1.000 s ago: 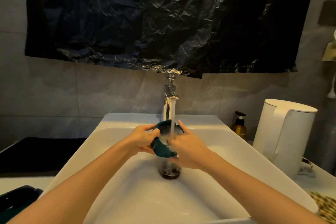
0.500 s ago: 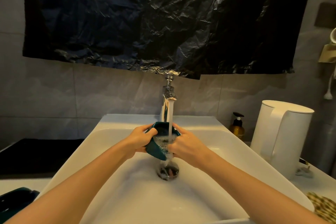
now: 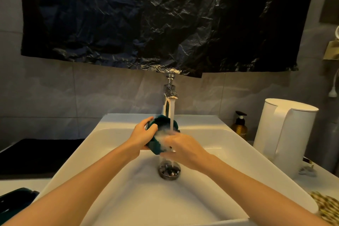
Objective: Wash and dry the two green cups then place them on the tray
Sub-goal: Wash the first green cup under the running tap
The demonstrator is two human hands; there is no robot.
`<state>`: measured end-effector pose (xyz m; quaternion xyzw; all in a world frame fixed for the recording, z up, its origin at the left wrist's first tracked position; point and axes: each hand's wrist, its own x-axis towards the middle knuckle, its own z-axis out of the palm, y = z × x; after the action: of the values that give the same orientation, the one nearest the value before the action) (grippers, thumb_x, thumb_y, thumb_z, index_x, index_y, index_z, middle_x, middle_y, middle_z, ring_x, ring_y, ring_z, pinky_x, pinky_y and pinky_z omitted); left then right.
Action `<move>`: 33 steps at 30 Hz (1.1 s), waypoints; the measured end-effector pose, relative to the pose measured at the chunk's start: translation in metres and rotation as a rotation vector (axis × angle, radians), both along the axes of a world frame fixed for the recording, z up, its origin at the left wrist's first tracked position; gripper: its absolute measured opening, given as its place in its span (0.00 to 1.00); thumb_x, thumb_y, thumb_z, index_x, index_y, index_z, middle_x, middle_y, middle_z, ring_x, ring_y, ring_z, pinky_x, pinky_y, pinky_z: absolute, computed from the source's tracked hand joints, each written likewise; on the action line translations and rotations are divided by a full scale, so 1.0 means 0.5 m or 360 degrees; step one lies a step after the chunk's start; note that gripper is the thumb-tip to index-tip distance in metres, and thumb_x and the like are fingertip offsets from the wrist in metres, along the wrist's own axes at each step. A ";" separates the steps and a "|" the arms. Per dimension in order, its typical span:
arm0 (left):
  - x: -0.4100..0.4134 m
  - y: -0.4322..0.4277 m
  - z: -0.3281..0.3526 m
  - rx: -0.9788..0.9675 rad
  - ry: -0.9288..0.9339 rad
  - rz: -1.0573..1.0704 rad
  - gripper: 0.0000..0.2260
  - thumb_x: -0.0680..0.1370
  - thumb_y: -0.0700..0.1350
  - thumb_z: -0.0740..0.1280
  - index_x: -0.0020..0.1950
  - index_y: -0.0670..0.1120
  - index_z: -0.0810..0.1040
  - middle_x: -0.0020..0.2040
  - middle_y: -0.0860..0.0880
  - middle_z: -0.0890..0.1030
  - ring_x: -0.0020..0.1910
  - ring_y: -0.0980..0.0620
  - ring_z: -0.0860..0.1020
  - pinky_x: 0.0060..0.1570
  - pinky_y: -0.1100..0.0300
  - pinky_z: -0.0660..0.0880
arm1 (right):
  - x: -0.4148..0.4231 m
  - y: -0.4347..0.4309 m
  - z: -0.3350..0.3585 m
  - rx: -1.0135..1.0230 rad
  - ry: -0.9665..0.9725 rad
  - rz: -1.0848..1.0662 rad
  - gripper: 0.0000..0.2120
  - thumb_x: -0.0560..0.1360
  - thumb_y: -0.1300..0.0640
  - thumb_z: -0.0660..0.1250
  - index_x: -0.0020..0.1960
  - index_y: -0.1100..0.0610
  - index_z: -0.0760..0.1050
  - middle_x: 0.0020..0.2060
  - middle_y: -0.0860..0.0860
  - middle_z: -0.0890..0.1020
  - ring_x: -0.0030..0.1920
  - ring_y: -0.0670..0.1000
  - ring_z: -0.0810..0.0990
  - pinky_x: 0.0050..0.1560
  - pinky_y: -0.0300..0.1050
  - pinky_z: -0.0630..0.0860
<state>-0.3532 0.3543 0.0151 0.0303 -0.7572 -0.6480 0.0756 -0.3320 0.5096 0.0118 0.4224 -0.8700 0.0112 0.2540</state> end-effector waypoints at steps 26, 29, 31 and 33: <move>0.017 -0.010 -0.001 -0.1073 0.0655 0.0244 0.20 0.77 0.48 0.63 0.69 0.54 0.66 0.59 0.49 0.75 0.52 0.49 0.74 0.52 0.55 0.74 | -0.033 0.039 -0.024 0.0173 -0.0118 -0.0108 0.20 0.74 0.63 0.62 0.65 0.52 0.70 0.61 0.51 0.76 0.61 0.53 0.73 0.49 0.47 0.77; 0.010 0.000 0.000 -0.0492 0.0384 0.0126 0.15 0.79 0.44 0.61 0.66 0.51 0.69 0.60 0.48 0.75 0.54 0.50 0.73 0.52 0.56 0.75 | -0.024 0.031 -0.022 0.0102 -0.0198 -0.0084 0.25 0.72 0.60 0.67 0.68 0.50 0.69 0.64 0.48 0.76 0.65 0.52 0.71 0.59 0.46 0.74; 0.010 0.008 0.001 -0.0198 0.0178 0.0015 0.14 0.80 0.43 0.59 0.66 0.51 0.69 0.61 0.46 0.74 0.55 0.48 0.74 0.48 0.54 0.77 | -0.017 0.023 -0.019 0.0012 -0.0282 -0.0027 0.29 0.71 0.56 0.69 0.71 0.50 0.68 0.67 0.47 0.74 0.68 0.51 0.68 0.68 0.47 0.67; 0.016 0.016 0.004 -0.0078 0.0008 -0.0093 0.14 0.81 0.45 0.58 0.67 0.51 0.69 0.60 0.46 0.74 0.55 0.47 0.75 0.40 0.55 0.78 | -0.022 0.014 -0.018 0.0078 -0.0221 0.0018 0.31 0.69 0.51 0.71 0.71 0.53 0.67 0.68 0.48 0.73 0.70 0.53 0.66 0.73 0.53 0.63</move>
<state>-0.3452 0.3621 0.0170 0.0046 -0.7733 -0.6313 0.0592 -0.3431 0.5167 0.0028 0.4317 -0.8831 0.0206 0.1826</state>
